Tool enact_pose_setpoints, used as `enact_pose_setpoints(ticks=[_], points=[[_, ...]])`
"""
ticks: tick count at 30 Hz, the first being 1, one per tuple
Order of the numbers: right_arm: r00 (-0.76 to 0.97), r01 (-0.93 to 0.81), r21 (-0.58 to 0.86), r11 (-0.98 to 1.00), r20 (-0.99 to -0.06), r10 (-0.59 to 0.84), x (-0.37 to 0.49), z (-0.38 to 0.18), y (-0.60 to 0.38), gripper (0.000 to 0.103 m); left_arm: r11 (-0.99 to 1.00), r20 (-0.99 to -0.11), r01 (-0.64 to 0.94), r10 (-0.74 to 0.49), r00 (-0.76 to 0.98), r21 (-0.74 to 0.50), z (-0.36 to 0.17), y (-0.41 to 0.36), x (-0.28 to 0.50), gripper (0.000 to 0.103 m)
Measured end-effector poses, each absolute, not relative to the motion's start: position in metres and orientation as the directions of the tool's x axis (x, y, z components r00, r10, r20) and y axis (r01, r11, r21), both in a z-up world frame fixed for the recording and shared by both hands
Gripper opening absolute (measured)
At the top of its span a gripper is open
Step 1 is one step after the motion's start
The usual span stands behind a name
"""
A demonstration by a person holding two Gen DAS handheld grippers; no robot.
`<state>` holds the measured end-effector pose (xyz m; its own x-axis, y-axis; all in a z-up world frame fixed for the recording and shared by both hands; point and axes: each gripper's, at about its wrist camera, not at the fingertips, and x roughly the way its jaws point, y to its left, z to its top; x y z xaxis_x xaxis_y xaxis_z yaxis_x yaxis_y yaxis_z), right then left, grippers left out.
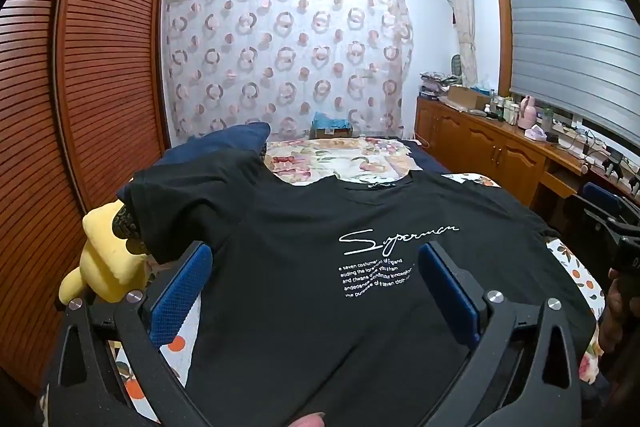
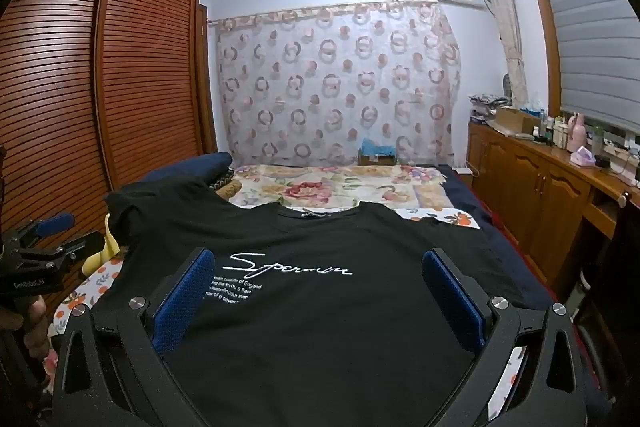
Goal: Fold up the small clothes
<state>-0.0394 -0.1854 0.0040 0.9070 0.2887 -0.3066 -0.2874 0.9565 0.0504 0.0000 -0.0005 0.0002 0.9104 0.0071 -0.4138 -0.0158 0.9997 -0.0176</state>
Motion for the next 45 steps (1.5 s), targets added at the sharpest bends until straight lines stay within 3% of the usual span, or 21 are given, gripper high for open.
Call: enact_pose_setpoints(ticks=[45], points=[[0.909, -0.296, 0.069, 0.953, -0.288, 0.303, -0.041, 0.005, -0.19, 0.103, 1.0, -0.396, -0.018, 0.018, 0.918, 0.002, 0.011, 0.0, -0.002, 0.103]])
